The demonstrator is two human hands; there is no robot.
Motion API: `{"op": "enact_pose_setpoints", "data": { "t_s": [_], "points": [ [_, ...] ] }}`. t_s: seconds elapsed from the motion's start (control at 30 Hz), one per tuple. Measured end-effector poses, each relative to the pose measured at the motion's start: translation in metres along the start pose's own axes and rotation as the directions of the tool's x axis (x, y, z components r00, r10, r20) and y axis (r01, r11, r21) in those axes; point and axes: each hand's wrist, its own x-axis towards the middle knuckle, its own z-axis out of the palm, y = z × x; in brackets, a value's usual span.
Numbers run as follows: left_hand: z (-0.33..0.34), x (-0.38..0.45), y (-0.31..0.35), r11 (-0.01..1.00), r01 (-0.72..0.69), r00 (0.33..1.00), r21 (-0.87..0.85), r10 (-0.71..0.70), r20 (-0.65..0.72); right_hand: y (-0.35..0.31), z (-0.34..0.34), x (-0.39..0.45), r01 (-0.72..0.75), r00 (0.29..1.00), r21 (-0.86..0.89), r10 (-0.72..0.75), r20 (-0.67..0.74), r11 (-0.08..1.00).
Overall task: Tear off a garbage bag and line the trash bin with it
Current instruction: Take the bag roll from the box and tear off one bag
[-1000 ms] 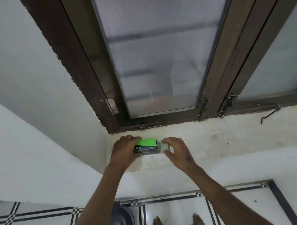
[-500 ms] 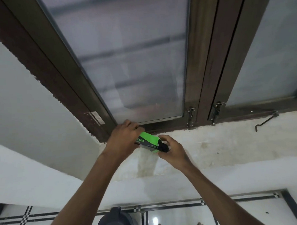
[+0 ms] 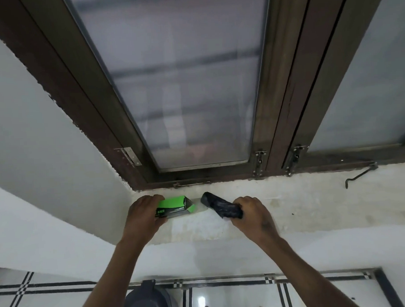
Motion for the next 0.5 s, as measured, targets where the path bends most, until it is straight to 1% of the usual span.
{"op": "enact_pose_setpoints", "data": {
  "t_s": [0.1,0.17,0.23,0.33,0.37,0.4,0.43,0.47,0.5],
  "points": [
    [0.013,-0.006,-0.005,1.000,0.004,1.000,-0.017,-0.004,0.002,0.005,-0.006,-0.006,-0.025,1.000,-0.072,0.025,-0.001,0.997],
    [0.013,-0.006,-0.004,0.999,0.023,1.000,-0.033,-0.023,-0.003,0.002,-0.009,-0.007,0.003,1.000,-0.138,-0.002,0.008,0.990],
    [0.006,-0.007,0.008,0.997,0.039,0.998,-0.071,-0.043,-0.056,-0.005,-0.010,-0.005,0.028,0.999,-0.167,-0.023,0.028,0.986],
    [-0.003,-0.018,0.041,0.990,-0.074,0.978,-0.117,0.049,-0.203,-0.019,-0.005,0.004,0.059,0.997,-0.205,-0.046,0.066,0.977],
    [-0.003,-0.025,0.056,0.981,-0.108,0.976,-0.162,0.073,-0.206,-0.022,-0.003,0.007,0.076,0.996,-0.222,-0.064,0.060,0.972],
    [-0.003,-0.031,0.071,0.965,-0.108,0.983,-0.238,0.069,-0.169,-0.025,-0.003,0.009,0.076,0.996,-0.225,-0.065,0.055,0.972],
    [-0.001,-0.037,0.084,0.940,-0.064,0.995,-0.336,0.032,-0.099,-0.026,-0.004,0.011,0.063,0.997,-0.210,-0.055,0.045,0.976],
    [0.004,-0.039,0.096,0.894,0.018,1.000,-0.448,-0.025,-0.009,-0.025,-0.004,0.011,0.042,0.999,-0.179,-0.035,0.039,0.983],
    [0.010,-0.041,0.108,0.820,0.125,0.992,-0.559,-0.093,0.086,-0.023,-0.005,0.011,0.009,0.999,-0.126,-0.004,0.036,0.992]
  ]
}}
